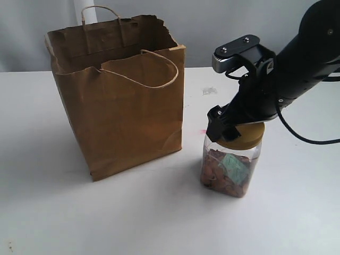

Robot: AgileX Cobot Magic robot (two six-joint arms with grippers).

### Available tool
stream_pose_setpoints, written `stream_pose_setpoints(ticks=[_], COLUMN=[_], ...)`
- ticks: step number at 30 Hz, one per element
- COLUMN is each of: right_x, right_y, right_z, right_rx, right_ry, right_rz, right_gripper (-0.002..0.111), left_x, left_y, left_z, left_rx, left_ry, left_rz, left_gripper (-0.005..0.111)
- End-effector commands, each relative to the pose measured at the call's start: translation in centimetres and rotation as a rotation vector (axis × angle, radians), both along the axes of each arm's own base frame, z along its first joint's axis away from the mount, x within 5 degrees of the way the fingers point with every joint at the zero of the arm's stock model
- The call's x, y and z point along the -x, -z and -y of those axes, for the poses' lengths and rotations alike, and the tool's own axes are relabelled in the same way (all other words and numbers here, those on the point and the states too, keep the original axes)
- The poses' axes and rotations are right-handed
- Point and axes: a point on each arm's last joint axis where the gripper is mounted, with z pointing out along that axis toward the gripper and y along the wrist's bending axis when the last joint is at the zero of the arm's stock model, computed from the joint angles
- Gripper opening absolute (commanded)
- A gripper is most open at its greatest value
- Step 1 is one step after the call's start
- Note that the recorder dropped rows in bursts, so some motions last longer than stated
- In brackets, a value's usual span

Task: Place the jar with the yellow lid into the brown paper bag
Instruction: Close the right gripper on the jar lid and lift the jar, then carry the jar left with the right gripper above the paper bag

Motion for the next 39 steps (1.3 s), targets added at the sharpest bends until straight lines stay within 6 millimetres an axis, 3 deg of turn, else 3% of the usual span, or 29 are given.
stream_pose_setpoints(ticks=[1, 8, 11, 12, 17, 19, 23, 26, 39], right_x=[0.1, 0.3, 0.3, 0.3, 0.2, 0.2, 0.6, 1.2, 3.4], right_y=[0.2, 0.2, 0.3, 0.3, 0.1, -0.1, -1.6, -3.9, -17.7], right_z=[0.0, 0.0, 0.0, 0.0, 0.0, 0.0, 0.1, 0.2, 1.8], right_rx=[0.006, 0.011, 0.011, 0.011, 0.007, -0.013, -0.027, -0.036, -0.023], right_ry=[-0.001, -0.004, -0.005, -0.005, -0.001, 0.042, 0.055, 0.055, 0.2], right_rz=[-0.01, -0.028, -0.03, -0.03, -0.025, -0.019, 0.04, 0.093, 0.391], right_gripper=[0.104, 0.092, 0.078, 0.071, 0.013, 0.0, 0.0, 0.0, 0.0], left_x=[0.0, 0.0, 0.0, 0.0, 0.0, 0.0, 0.0, 0.0, 0.0], left_y=[-0.1, -0.1, -0.1, -0.1, -0.1, -0.1, -0.1, -0.1, -0.1], left_z=[0.1, 0.1, 0.1, 0.1, 0.1, 0.1, 0.1, 0.1, 0.1], left_rx=[0.007, 0.007, 0.007, 0.007, 0.007, 0.007, 0.007, 0.007, 0.007], left_ry=[0.007, 0.007, 0.007, 0.007, 0.007, 0.007, 0.007, 0.007, 0.007], left_rz=[0.009, 0.009, 0.009, 0.009, 0.009, 0.009, 0.009, 0.009, 0.009], left_gripper=[0.001, 0.001, 0.001, 0.001, 0.001, 0.001, 0.001, 0.001, 0.001])
